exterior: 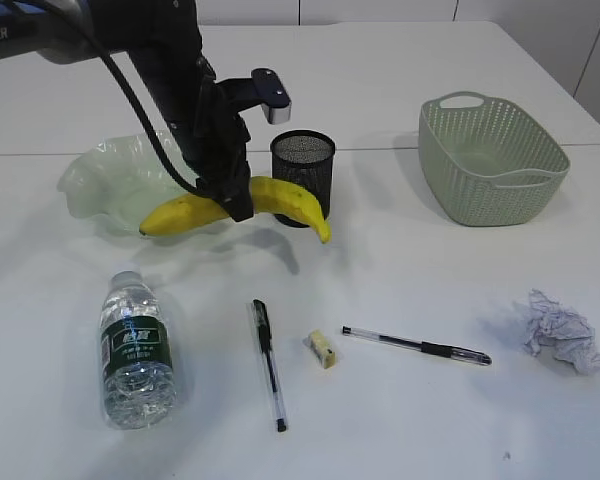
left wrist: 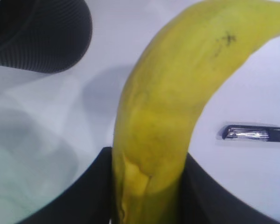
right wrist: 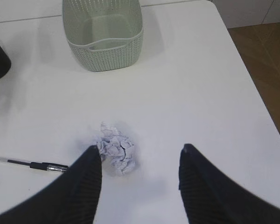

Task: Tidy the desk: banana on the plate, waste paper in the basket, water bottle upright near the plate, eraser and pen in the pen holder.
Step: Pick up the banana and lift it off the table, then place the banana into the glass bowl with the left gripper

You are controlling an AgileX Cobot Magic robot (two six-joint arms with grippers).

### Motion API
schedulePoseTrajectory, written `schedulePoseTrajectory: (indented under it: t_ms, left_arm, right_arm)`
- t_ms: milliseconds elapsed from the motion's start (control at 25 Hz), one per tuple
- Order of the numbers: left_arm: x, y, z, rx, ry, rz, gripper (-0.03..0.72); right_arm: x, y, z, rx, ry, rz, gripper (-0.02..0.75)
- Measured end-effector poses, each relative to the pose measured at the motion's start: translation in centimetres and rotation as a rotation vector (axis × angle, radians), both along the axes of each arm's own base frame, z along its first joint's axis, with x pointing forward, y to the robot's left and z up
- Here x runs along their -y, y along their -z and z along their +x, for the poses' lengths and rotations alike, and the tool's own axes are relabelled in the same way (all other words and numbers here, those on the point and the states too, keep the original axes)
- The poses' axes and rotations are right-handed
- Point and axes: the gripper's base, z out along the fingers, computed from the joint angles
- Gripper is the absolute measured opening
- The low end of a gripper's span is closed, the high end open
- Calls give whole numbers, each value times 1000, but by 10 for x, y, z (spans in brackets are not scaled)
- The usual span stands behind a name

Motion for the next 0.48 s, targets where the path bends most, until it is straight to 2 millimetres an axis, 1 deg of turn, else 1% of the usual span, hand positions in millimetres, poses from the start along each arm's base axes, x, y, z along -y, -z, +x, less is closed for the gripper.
schedulePoseTrajectory:
  t_ms: [280, 480]
  left_arm:
    - [1, -27, 6, 79, -11, -20, 251]
    - [-2, -47, 13, 168, -18, 5, 251]
  right_arm:
    - [0, 0, 0, 4, 0, -1, 400]
    - [0, 0, 0, 4, 0, -1, 400]
